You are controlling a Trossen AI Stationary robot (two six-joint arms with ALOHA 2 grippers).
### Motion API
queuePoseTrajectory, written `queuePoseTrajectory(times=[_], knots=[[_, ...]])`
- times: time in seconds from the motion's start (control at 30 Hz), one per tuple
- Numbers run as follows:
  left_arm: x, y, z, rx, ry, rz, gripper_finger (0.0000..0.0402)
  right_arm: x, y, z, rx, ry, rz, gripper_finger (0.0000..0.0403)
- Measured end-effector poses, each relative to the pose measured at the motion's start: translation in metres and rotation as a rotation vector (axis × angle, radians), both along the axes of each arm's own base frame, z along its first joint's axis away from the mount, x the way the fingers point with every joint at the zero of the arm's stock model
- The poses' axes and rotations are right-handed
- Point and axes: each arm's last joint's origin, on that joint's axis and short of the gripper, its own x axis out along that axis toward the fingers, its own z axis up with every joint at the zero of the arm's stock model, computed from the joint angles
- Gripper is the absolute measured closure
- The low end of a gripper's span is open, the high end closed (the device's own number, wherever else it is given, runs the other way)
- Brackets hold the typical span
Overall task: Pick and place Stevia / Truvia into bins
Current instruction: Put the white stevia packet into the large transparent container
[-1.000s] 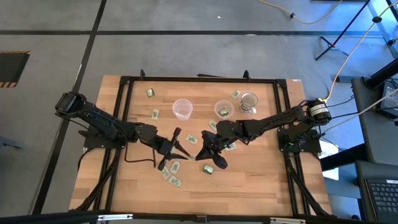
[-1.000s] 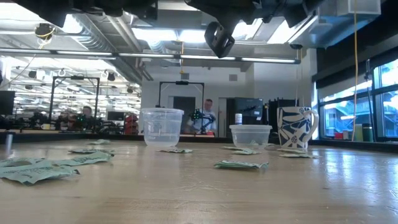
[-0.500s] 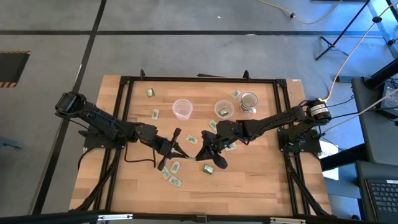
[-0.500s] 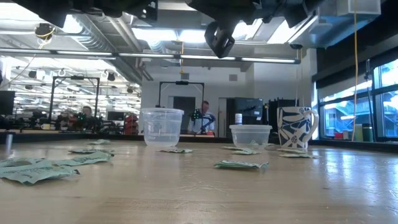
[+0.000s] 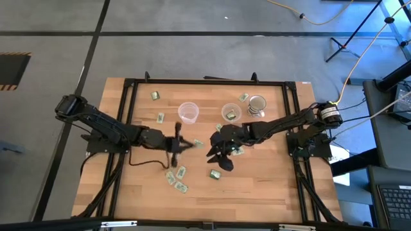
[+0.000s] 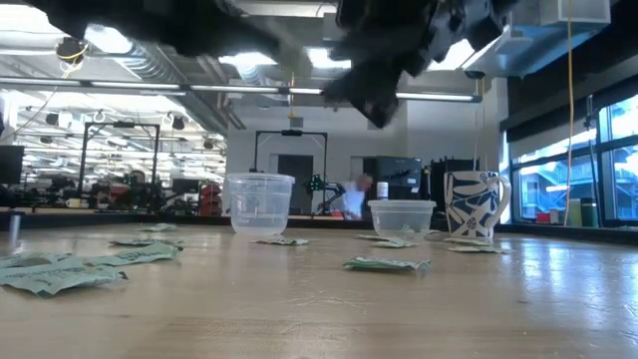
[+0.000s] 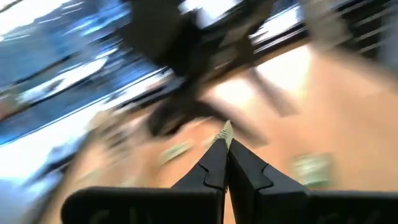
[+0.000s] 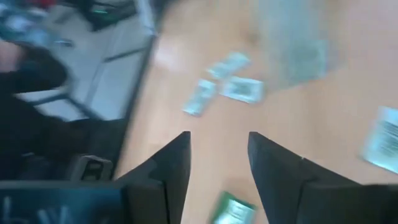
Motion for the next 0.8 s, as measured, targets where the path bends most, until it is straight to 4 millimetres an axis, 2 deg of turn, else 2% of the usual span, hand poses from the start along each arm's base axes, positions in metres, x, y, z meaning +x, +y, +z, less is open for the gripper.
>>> queuePoseTrajectory(times=[0.1, 0.2, 0.37, 0.5, 0.63, 0.8], knots=[[-0.001, 0.014, -0.003, 0.075, 0.030, 0.248, 0.0399, -0.004, -0.005, -0.008, -0.099, 0.079, -0.119, 0.0240], [-0.001, 0.034, -0.010, 0.084, 0.098, 0.365, 0.0399, -0.008, -0.011, -0.013, -0.212, 0.141, -0.260, 0.0240], [-0.004, 0.073, -0.024, -0.043, 0.233, 0.412, 0.0399, -0.012, -0.013, -0.017, -0.264, 0.198, -0.300, 0.0240], [-0.007, 0.101, -0.026, -0.128, 0.245, 0.466, 0.0399, -0.013, -0.013, -0.018, -0.269, 0.207, -0.294, 0.0240], [-0.010, 0.120, -0.025, -0.150, 0.231, 0.527, 0.0399, -0.013, -0.014, -0.018, -0.277, 0.205, -0.288, 0.0240], [-0.015, 0.134, -0.029, -0.298, 0.264, 0.459, 0.0399, -0.013, -0.013, -0.018, -0.278, 0.205, -0.286, 0.0240]])
